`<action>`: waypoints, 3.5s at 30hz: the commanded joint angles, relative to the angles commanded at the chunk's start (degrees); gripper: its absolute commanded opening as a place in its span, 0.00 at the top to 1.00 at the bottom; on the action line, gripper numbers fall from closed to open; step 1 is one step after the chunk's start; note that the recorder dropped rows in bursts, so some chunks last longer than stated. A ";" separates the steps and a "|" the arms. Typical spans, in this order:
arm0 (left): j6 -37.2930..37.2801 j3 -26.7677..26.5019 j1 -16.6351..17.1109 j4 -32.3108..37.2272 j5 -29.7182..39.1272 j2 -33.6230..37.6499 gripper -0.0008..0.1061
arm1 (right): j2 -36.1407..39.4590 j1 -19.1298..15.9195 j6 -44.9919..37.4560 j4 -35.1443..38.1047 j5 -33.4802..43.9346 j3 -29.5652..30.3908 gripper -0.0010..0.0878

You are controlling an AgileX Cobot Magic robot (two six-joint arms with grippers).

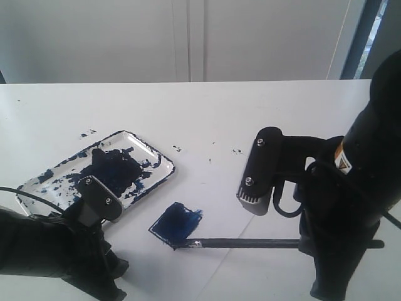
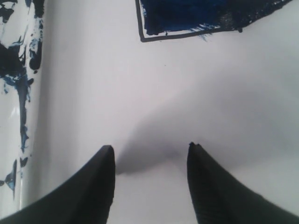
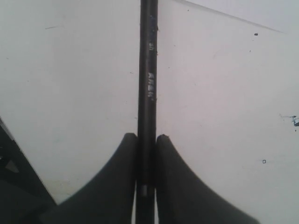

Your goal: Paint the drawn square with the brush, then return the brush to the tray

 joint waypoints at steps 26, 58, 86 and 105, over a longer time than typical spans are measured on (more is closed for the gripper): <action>0.00 0.00 0.00 0.00 0.04 0.00 0.49 | 4.25 0.00 0.00 0.27 -6.98 0.00 0.99; 0.00 0.00 0.00 0.00 0.04 0.00 0.49 | 4.61 0.00 0.00 1.77 -11.45 0.00 0.99; 0.00 0.00 0.00 0.00 0.04 0.00 0.49 | 5.29 0.00 7.64 -7.54 -10.47 0.00 0.99; -0.12 -0.10 0.00 0.00 -2.18 -2.23 0.49 | -8.55 0.00 9.03 -1.58 -13.66 -2.45 0.99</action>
